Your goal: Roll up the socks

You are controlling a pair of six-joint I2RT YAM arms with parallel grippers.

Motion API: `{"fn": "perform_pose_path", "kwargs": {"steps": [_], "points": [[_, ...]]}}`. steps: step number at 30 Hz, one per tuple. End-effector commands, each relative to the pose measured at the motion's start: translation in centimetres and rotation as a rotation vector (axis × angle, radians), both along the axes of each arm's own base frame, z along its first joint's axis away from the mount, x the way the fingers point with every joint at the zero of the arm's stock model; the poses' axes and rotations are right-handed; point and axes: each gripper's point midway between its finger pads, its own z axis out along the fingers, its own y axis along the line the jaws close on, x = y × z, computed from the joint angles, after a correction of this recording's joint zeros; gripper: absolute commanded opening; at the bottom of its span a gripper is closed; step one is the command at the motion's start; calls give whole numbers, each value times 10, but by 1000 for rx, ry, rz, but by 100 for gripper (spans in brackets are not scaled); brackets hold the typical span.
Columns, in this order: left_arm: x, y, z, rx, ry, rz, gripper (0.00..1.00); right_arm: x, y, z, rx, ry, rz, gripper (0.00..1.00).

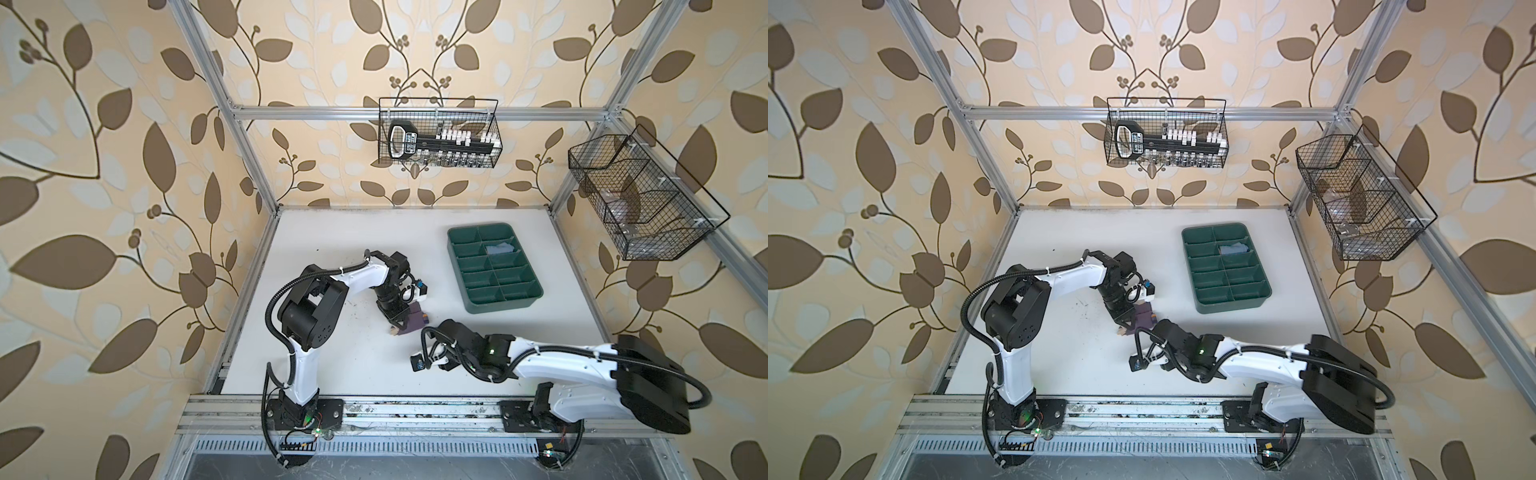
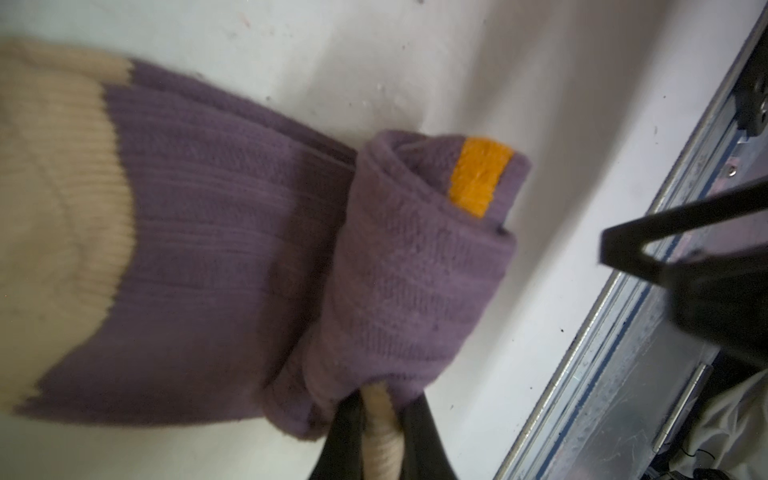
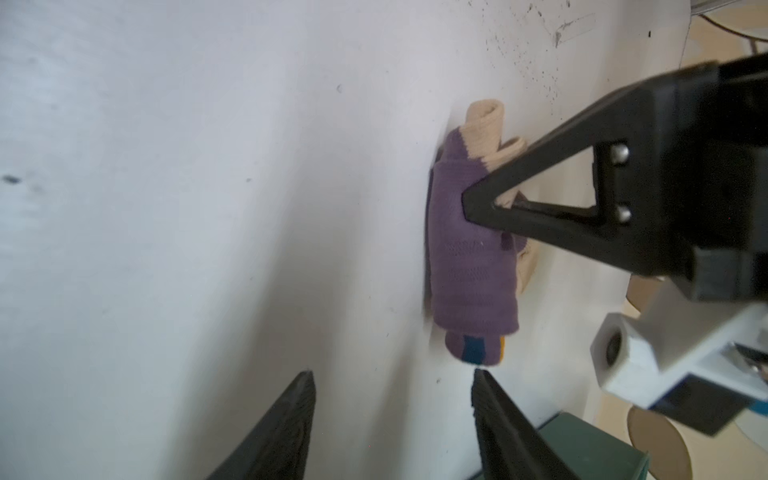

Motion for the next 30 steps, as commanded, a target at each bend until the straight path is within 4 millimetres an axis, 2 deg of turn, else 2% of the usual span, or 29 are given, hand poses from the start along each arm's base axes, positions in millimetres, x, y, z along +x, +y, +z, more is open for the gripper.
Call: {"fn": "perform_pose_path", "kwargs": {"steps": [1, 4, 8, 12, 15, 18, 24, 27, 30], "points": [[-2, 13, -19, 85, 54, 26, 12, 30, 38, 29, 109, -124, 11, 61], [-3, 12, -20, 81, 69, 28, 12, 44, 44, 20, 105, -124, 0, 59], [-3, 9, -20, 71, 77, 29, 12, 57, 41, -4, 57, -77, -12, 54], [0, 7, -18, 61, 73, 33, 12, 57, 37, -28, -23, -20, -20, 38], [2, 5, -13, 51, 58, 39, 14, 50, 32, -41, -65, 34, -22, 16], [7, 4, -5, 47, 21, 58, 21, 42, 21, -51, -128, 84, -26, 2], [29, 11, 28, 43, -166, 148, 49, 16, -8, -63, -221, 262, -74, 0], [37, 19, 55, 18, -265, 203, 54, 1, -21, -67, -251, 356, -103, 0], [52, 40, 86, 22, -404, 309, 56, -9, -26, -66, -248, 443, -137, 0]]}}
